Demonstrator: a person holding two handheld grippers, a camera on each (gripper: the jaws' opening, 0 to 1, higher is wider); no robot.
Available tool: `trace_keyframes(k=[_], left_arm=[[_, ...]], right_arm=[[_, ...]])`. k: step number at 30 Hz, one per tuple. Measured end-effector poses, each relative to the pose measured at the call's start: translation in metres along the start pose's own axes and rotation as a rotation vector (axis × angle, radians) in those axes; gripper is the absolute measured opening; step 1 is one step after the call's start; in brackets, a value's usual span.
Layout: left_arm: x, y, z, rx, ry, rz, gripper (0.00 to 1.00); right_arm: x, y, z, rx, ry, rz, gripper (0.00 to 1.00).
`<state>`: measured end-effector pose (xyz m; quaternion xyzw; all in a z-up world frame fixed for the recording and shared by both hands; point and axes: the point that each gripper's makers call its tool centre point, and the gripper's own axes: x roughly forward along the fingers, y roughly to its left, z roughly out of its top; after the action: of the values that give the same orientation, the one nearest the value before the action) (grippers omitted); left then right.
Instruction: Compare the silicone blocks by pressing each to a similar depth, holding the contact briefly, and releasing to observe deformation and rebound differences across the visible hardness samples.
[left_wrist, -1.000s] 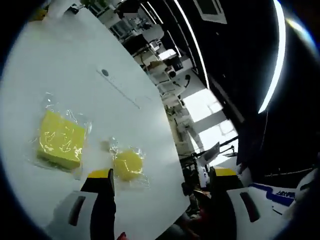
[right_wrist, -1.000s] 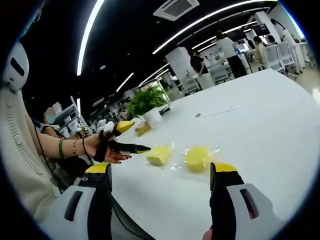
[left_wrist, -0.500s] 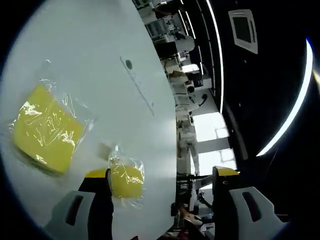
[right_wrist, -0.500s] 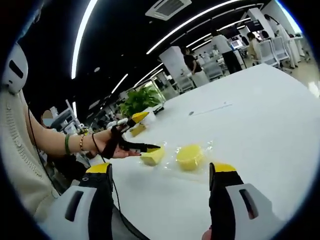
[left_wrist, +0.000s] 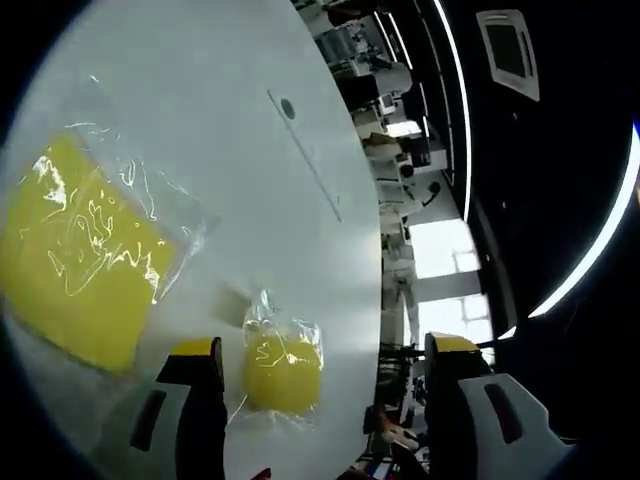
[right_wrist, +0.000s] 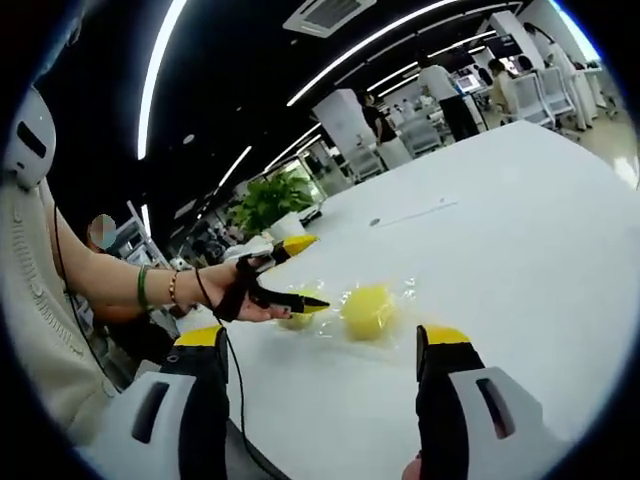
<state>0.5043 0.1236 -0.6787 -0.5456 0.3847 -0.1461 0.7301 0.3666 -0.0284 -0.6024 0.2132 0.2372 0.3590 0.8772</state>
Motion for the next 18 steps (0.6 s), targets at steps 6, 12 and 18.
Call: trace_keyframes(k=[6, 12, 18], left_arm=[[0.013, 0.003, -0.001, 0.008, 0.011, 0.011, 0.79], [0.024, 0.006, -0.001, 0.009, 0.017, 0.015, 0.78], [0.032, 0.008, -0.003, 0.000, 0.014, 0.010, 0.73]], right_arm=[[0.001, -0.006, 0.000, 0.013, -0.003, 0.000, 0.69], [0.004, -0.012, 0.000, 0.020, 0.000, 0.002, 0.67], [0.004, -0.019, 0.000, 0.030, 0.001, 0.004, 0.67]])
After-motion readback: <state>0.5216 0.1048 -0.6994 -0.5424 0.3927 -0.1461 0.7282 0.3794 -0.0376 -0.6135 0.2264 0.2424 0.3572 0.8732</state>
